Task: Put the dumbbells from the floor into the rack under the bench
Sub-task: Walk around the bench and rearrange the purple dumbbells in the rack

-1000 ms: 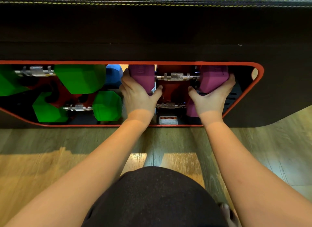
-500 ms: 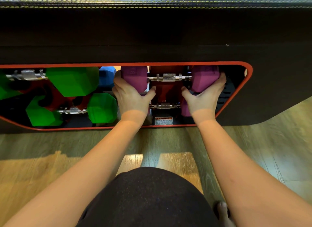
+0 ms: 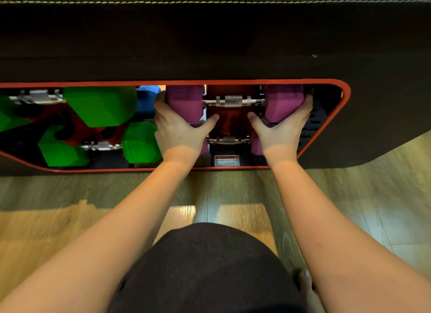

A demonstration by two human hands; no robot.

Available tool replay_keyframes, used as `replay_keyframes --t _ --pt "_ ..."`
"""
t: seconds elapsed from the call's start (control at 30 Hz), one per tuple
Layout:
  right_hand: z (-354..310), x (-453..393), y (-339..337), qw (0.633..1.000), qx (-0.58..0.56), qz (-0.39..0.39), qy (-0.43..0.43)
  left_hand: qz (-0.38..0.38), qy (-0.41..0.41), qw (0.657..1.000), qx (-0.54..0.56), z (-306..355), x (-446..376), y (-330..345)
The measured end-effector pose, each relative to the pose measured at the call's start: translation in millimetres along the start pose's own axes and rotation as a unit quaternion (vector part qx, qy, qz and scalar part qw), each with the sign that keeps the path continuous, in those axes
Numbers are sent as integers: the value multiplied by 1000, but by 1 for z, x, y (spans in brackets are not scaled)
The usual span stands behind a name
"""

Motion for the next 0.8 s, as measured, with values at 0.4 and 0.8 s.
replay_keyframes --t 0.4,0.8 --pt "-119 35 -132 945 101 -259 174 -240 -66 933 -259 103 36 -125" --pt "-445 26 -333 903 94 -393 145 -423 -53 865 -265 367 118 -364"
Point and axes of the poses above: each hand's wrist, its own x-axis away from the middle knuckle, its own y-axis out of the palm, z = x × y, the point moved 2 cm from there along -x, towards the middle knuckle, and after that the axes turned 9 degrees about -y, right-handed, at the moved point
